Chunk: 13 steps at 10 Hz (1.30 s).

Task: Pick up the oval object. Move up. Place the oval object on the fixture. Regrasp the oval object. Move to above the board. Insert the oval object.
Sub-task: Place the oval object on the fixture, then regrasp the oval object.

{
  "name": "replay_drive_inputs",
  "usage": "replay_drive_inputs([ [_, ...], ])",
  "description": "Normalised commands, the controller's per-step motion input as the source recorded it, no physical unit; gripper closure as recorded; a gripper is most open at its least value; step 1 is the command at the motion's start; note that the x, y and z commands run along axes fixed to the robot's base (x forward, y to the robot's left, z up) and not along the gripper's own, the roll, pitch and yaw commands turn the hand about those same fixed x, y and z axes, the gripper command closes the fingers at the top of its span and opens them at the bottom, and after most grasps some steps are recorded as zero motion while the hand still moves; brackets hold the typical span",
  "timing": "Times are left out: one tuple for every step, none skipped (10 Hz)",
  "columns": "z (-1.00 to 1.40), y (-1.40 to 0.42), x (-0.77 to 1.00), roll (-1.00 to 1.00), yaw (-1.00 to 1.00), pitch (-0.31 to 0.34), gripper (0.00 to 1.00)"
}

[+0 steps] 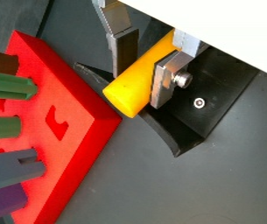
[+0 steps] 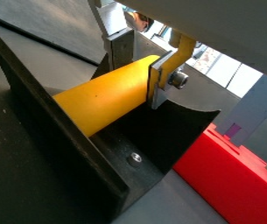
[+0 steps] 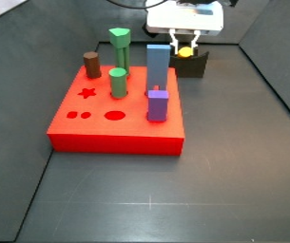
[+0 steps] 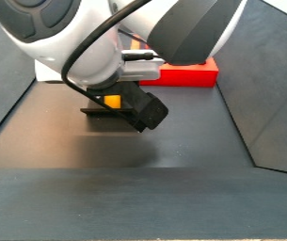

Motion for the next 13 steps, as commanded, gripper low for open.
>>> replay_drive_inputs([
  [-0.24, 0.07, 0.07, -0.14, -0.11, -0.054, 1.0],
  [-0.24, 0.07, 0.07, -0.14, -0.1, -0.055, 1.0],
  [0.0, 0.0, 0.0, 0.0, 0.0, 0.0, 0.0],
  [1.0, 0.0, 0.0, -0.08, 0.0, 0.043, 0.0],
  [1.0, 0.0, -0.01, -0.08, 0.01, 0.047, 0.0],
  [1.0, 0.01, -0.02, -0.04, 0.01, 0.054, 0.0],
  [1.0, 0.0, -0.02, -0.01, 0.0, 0.054, 0.0],
  [1.0, 0.0, -0.03, 0.03, -0.01, 0.06, 0.0],
  [0.89, 0.0, -0.04, 0.04, -0.01, 0.063, 0.0],
  [0.66, 0.0, -0.04, 0.05, -0.02, 0.06, 0.0],
  [0.48, 0.0, -0.03, 0.06, -0.03, 0.062, 0.0],
  [0.3, 0.0, -0.03, 0.06, -0.03, 0.062, 0.0],
  [0.94, -0.85, -0.12, 1.0, 0.01, 0.062, 0.0],
])
